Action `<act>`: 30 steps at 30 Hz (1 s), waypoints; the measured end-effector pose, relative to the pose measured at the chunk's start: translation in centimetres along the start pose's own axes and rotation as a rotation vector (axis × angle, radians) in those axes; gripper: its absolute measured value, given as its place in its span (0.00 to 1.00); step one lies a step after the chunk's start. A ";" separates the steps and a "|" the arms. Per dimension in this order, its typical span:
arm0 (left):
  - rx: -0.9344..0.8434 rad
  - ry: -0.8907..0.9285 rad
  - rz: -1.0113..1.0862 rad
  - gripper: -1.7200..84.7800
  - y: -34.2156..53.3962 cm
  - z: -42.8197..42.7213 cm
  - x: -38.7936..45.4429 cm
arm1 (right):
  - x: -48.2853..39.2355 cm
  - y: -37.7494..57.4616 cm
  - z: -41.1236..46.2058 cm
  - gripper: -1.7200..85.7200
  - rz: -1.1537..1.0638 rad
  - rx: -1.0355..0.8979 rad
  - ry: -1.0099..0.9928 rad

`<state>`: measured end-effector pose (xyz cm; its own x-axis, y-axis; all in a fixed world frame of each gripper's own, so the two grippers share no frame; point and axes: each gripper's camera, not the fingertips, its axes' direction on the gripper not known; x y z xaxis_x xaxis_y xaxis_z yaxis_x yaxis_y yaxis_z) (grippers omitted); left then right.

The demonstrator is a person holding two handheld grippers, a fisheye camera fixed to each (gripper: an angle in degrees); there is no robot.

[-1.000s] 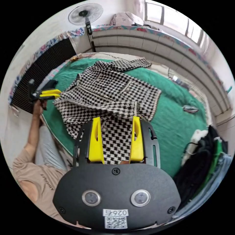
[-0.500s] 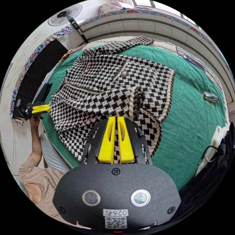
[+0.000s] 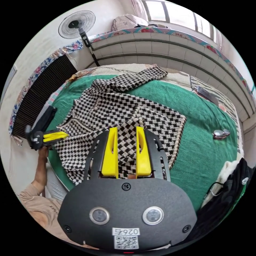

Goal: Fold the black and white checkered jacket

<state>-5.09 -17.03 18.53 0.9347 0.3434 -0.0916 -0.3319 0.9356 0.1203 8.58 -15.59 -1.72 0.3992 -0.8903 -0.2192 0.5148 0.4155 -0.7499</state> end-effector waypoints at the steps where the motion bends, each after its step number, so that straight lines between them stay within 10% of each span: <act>1: -0.027 0.009 0.004 0.14 -0.2 0.4 -0.4 | 0.4 -0.1 0.7 0.14 0.015 -0.012 0.056; 5: -0.264 0.112 0.010 0.22 -0.8 4.9 -1.5 | 2.9 -0.6 4.9 0.16 0.080 -0.116 0.017; 9: -0.235 0.069 0.091 0.05 -1.8 3.1 -0.9 | 3.3 -0.7 4.9 0.02 0.045 -0.119 0.059; 18: -0.220 0.142 -0.067 0.07 1.3 1.0 -5.9 | 3.4 -4.2 1.3 0.07 0.038 0.048 0.047; 25: 0.177 0.241 -0.210 0.02 -2.3 -3.4 -14.7 | 9.1 -5.0 1.3 0.09 0.272 0.268 -0.148; 30: 0.131 0.105 -0.042 0.09 -14.4 1.7 -17.2 | 12.7 -9.4 4.4 0.11 0.326 0.307 -0.264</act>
<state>-16.14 -36.57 20.01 0.9269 0.3170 -0.2010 -0.2667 0.9330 0.2417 12.11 -29.99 5.32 0.7334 -0.6446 -0.2161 0.5151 0.7343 -0.4422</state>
